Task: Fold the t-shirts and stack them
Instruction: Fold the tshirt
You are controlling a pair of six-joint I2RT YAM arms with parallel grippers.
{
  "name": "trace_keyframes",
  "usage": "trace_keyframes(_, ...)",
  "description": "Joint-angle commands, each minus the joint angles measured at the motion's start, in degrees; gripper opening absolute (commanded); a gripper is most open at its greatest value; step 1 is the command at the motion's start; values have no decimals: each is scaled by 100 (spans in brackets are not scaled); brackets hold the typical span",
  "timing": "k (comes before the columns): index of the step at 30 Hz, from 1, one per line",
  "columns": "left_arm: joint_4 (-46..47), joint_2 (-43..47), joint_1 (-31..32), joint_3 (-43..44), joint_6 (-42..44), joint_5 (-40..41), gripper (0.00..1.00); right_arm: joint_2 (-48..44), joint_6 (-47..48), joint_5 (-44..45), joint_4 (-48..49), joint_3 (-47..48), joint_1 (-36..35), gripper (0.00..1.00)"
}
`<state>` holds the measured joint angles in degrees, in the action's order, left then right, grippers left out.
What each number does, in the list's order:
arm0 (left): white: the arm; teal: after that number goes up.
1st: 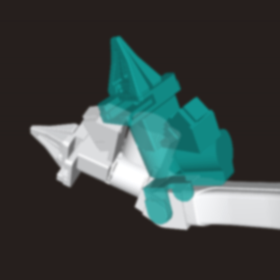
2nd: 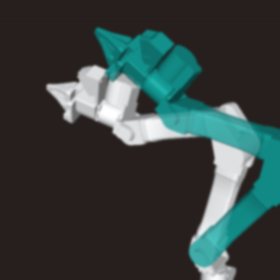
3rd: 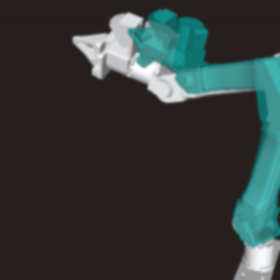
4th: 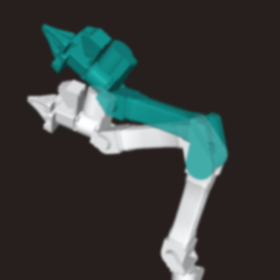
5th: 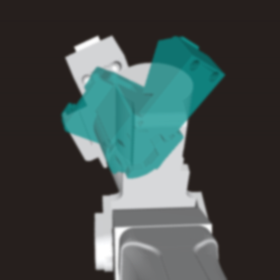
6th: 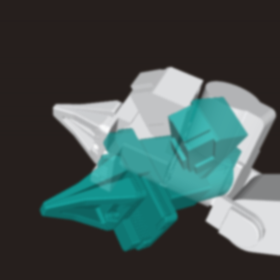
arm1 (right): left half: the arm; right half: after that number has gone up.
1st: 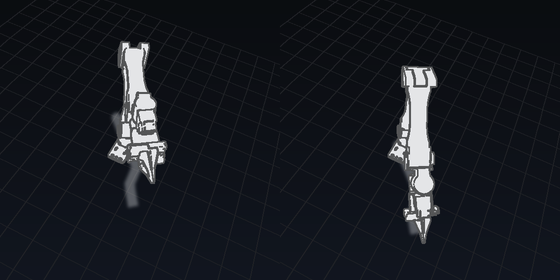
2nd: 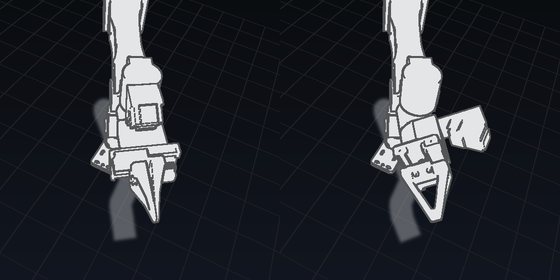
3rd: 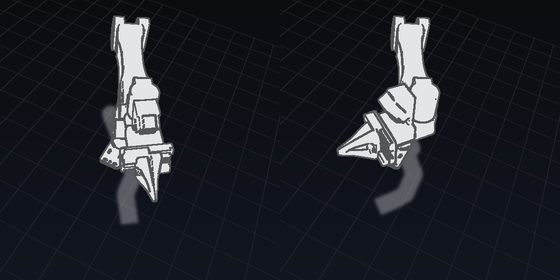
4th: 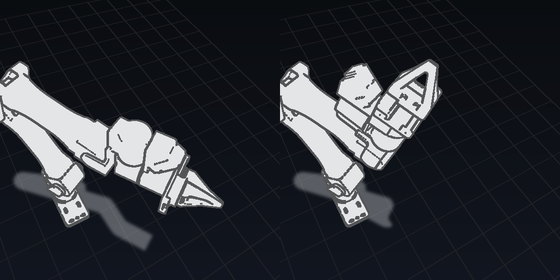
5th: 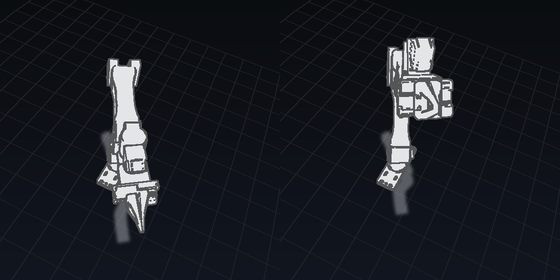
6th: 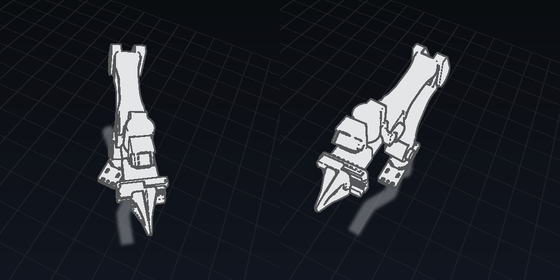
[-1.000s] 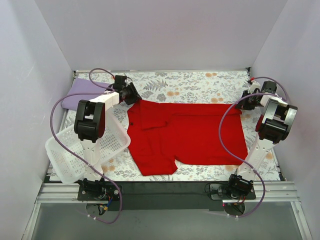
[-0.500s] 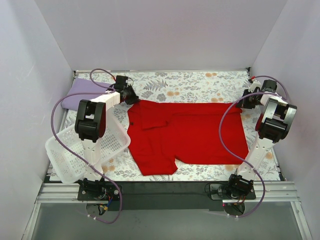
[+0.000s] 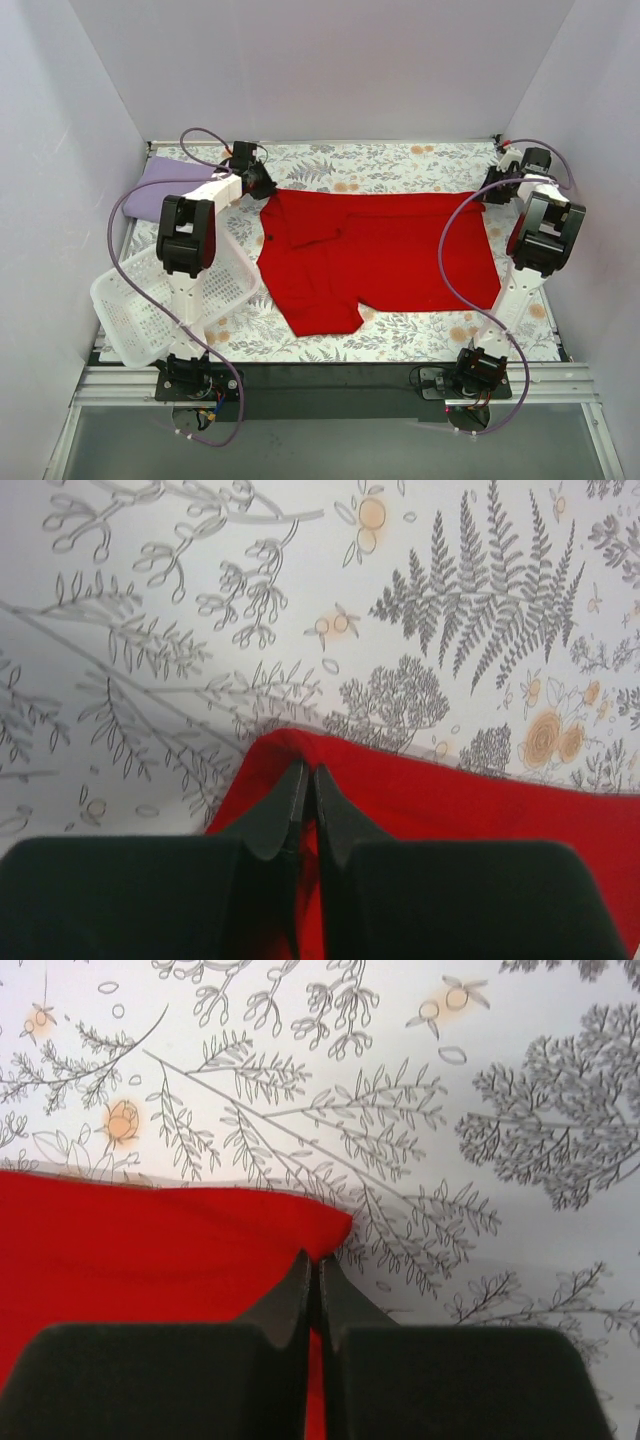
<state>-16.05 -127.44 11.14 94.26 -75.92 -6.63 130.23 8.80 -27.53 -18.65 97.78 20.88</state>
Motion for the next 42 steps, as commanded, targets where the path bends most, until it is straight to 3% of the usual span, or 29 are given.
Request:
trace_keyframes(1,-249,-211,-77,566,-19,250,0,238,-36,362,248,539,-75,1)
trace_keyframes(8,-609,-721,-77,1577,-37,242,0,486,-133,819,257,1252,-207,1)
trace_keyframes(9,-618,-730,-77,1656,-19,181,1,398,-115,819,266,1244,-216,6)
trace_keyframes(10,-627,-713,-77,1805,7,110,15,328,-80,793,275,1209,-216,30)
trace_keyframes(13,-531,-380,-68,1825,94,-4,29,-94,34,924,362,771,-225,61)
trace_keyframes(16,-267,225,-59,1614,226,39,36,-638,157,1038,608,112,-225,72)
trace_keyframes(19,66,1050,-59,1131,428,57,39,-1192,210,1179,836,-521,-225,75)
trace_keyframes(23,681,2376,-59,-166,929,48,44,-2000,403,1057,995,-1409,-234,76)
trace_keyframes(26,1016,3580,-68,-985,1351,171,71,-2756,798,610,995,-2191,-269,81)
trace_keyframes(27,1017,3855,-94,-1519,1378,293,87,-3097,921,365,987,-2410,-278,82)
trace_keyframes(28,982,4110,-111,-1846,1326,242,92,-3257,1409,-343,769,-2760,-295,82)
trace_keyframes(30,920,4893,-269,-2723,1282,-569,93,-3608,2183,-1197,304,-3044,-462,83)
trace_keyframes(31,894,5165,-296,-2998,1229,-863,93,-3671,2701,-2116,-734,-3141,-567,82)
trace_keyframes(32,789,5385,-322,-3245,1203,-1110,91,-3715,4298,-2534,-1397,-3142,-872,82)
trace_keyframes(34,639,6036,-323,-3931,1080,-1881,85,-3917,6038,-3107,-2900,-3395,-1574,81)
trace_keyframes(35,499,6220,-323,-4141,1001,-2086,84,-4057,7447,-3179,-3707,-3571,-1857,81)
trace_keyframes(36,402,6440,-323,-4300,931,-2218,83,-4415,7844,-3197,-3829,-3825,-2077,80)
trace_keyframes(38,35,6959,-323,-4574,904,-2667,79,-4847,8233,-3049,-3595,-4404,-3206,81)
trace_keyframes(40,-239,7484,-314,-4705,956,-2851,78,-5375,7526,-2533,-2955,-4644,-3983,80)
trace_keyframes(41,-519,7653,-314,-4723,1035,-2844,78,-5534,7227,-2286,-2594,-4793,-4787,79)
trace_keyframes(42,-661,7829,-314,-4758,1044,-2748,78,-5831,6554,-2005,-1807,-5055,-5187,79)
